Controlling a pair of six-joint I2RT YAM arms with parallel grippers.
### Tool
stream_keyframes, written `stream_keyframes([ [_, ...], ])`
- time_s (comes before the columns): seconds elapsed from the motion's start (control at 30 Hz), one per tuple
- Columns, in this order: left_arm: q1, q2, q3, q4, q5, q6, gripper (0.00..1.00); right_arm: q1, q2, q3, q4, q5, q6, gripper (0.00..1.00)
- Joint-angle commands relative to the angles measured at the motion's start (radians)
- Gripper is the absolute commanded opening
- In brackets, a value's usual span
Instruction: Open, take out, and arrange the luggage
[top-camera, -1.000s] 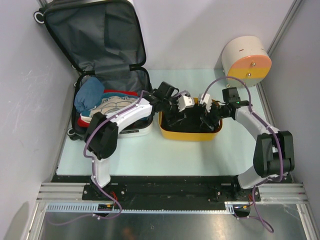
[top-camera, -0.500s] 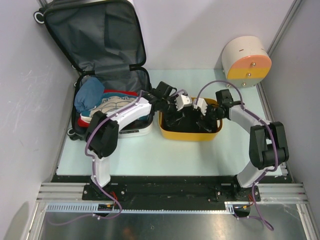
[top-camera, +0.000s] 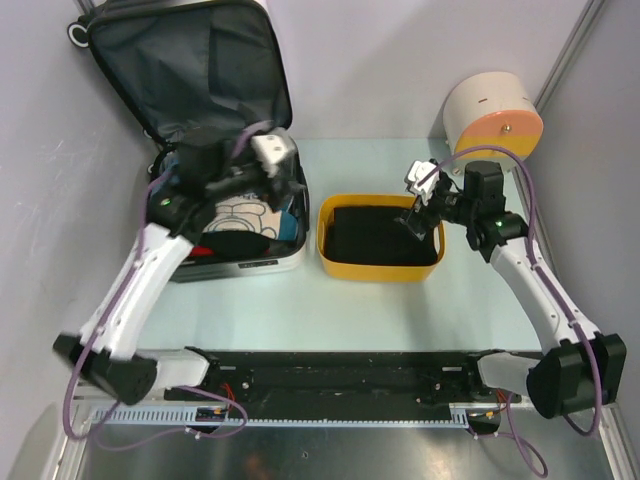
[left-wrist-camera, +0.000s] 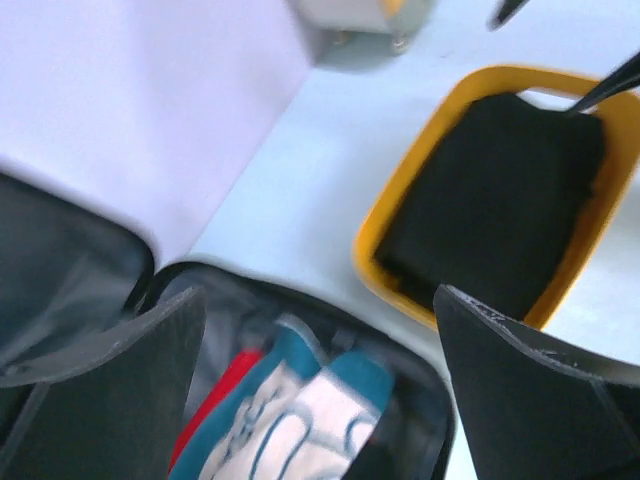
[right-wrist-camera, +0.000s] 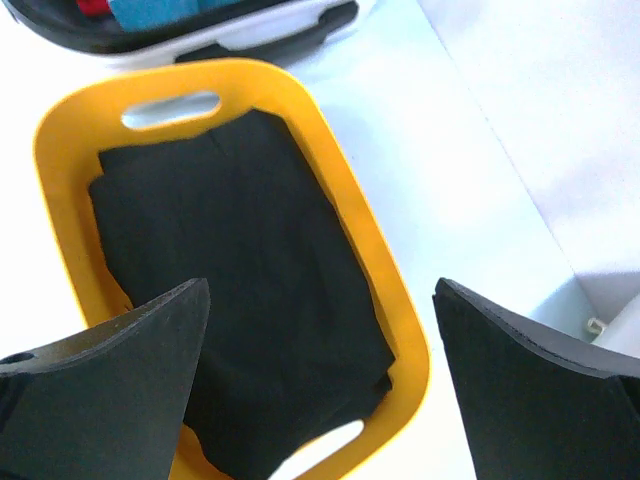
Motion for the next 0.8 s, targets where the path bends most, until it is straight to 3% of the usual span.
stream_keyframes([
  [0.0,0.221,-0.144,-0.105,-0.049,0.046,-0.09,1.0,0.071,-0.07,0.04,0.025,0.051,0.102,0.99],
  [0.07,0.315,-0.193,-0.135,-0.053,0.066,-0.143,1.0,0.1,-0.083,0.046,0.002,0.079,0.116,0.98],
  [0.2,0.524,-0.205,-0.166,-0.052,-0.056,-0.219,1.0,0.142,-0.087,0.046,-0.007,0.103,0.139,0.98],
  [0.3,0.617,-0.149,-0.174,-0.05,-0.166,-0.278,1.0,0.154,-0.066,0.046,-0.007,0.114,0.165,0.98],
  [0.5,0.681,0.086,-0.114,-0.03,-0.36,-0.346,1.0,0.169,-0.04,0.047,-0.052,0.134,0.184,0.98],
  [0.77,0.69,0.388,0.031,-0.001,-0.392,-0.322,1.0,0.171,0.015,0.046,-0.075,0.153,0.208,0.97],
])
